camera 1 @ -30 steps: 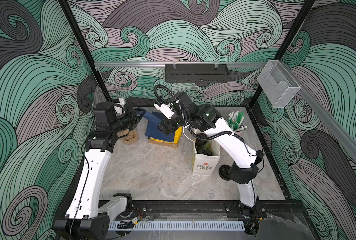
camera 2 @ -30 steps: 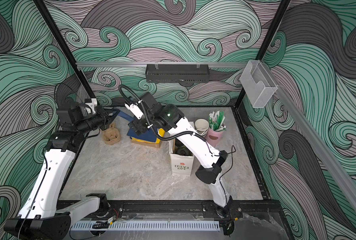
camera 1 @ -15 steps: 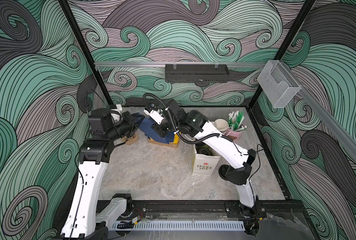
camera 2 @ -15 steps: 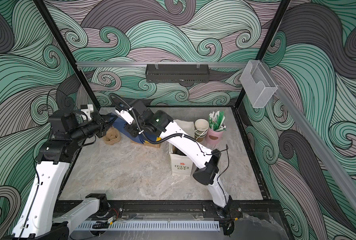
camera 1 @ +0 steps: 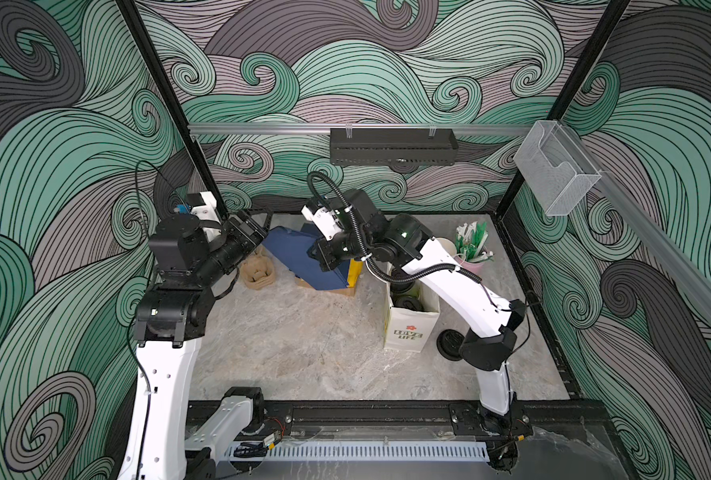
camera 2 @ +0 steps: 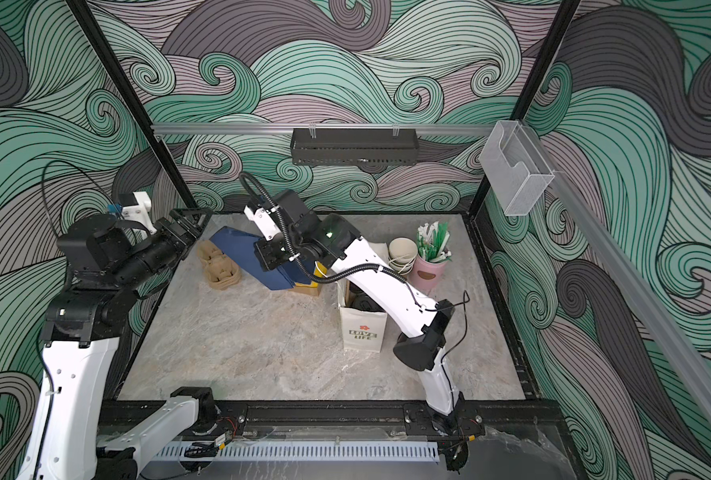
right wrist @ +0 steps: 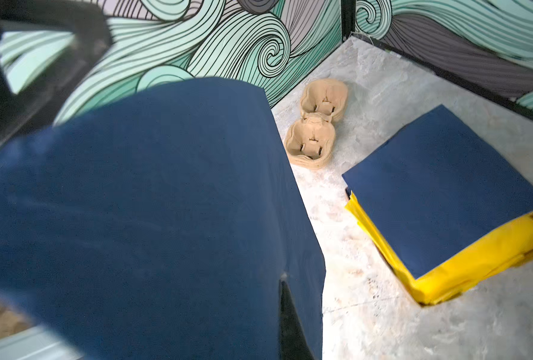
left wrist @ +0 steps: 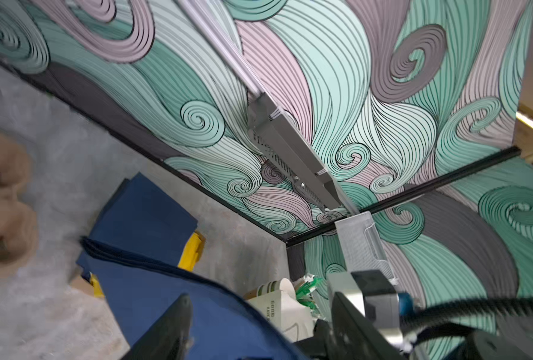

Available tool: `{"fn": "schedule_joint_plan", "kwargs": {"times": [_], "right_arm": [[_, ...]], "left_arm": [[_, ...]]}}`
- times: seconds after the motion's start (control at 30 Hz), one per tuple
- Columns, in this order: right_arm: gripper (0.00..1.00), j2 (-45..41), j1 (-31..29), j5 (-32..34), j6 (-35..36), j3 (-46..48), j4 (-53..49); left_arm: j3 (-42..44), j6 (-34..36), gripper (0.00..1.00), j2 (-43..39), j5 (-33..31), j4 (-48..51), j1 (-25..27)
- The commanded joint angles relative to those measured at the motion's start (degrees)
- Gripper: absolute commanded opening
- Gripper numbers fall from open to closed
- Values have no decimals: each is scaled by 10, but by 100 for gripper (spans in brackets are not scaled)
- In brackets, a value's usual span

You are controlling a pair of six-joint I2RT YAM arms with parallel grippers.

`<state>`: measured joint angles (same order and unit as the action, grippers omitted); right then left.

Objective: Pack the takeout coffee
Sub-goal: 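Grasp the raised blue napkin with the right gripper while left holds it, then hold the blue napkin spread above the bag with both grippers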

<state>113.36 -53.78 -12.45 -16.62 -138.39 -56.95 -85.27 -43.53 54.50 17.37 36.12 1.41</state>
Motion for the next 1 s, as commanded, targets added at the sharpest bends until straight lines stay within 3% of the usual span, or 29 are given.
{"fn": "schedule_joint_plan", "kwargs": {"times": [0.0, 0.1, 0.2, 0.33, 0.43, 0.53, 0.6, 0.73, 0.87, 0.97], "right_arm": [[0, -59, 23, -50, -95, 22, -19], [0, -88, 41, -86, -109, 35, -20], [0, -101, 68, -127, -147, 33, -28], [0, -108, 82, -188, -150, 27, -34], [0, -104, 83, -236, -130, 14, -37], [0, -92, 83, -281, -118, -6, -36], [0, -85, 83, -314, -114, -17, -36], [0, -72, 83, -367, -113, -27, -35], [0, -68, 78, -386, -135, -18, 5], [0, -67, 63, -388, -157, 6, 59]], "left_arm": [[6, 152, 73, -14, 20, -30, 4], [51, 207, 73, -32, 151, -101, 13], [76, 273, 74, -45, 213, -94, 49], [94, 340, 75, -52, 232, -58, 106], [111, 353, 80, -50, 248, -74, 143], [113, 363, 82, -32, 269, -67, 162], [111, 378, 89, -23, 273, -58, 171], [108, 420, 93, -21, 257, -40, 184], [116, 404, 94, -15, 267, -61, 189], [137, 337, 95, -7, 302, -119, 191]]}}
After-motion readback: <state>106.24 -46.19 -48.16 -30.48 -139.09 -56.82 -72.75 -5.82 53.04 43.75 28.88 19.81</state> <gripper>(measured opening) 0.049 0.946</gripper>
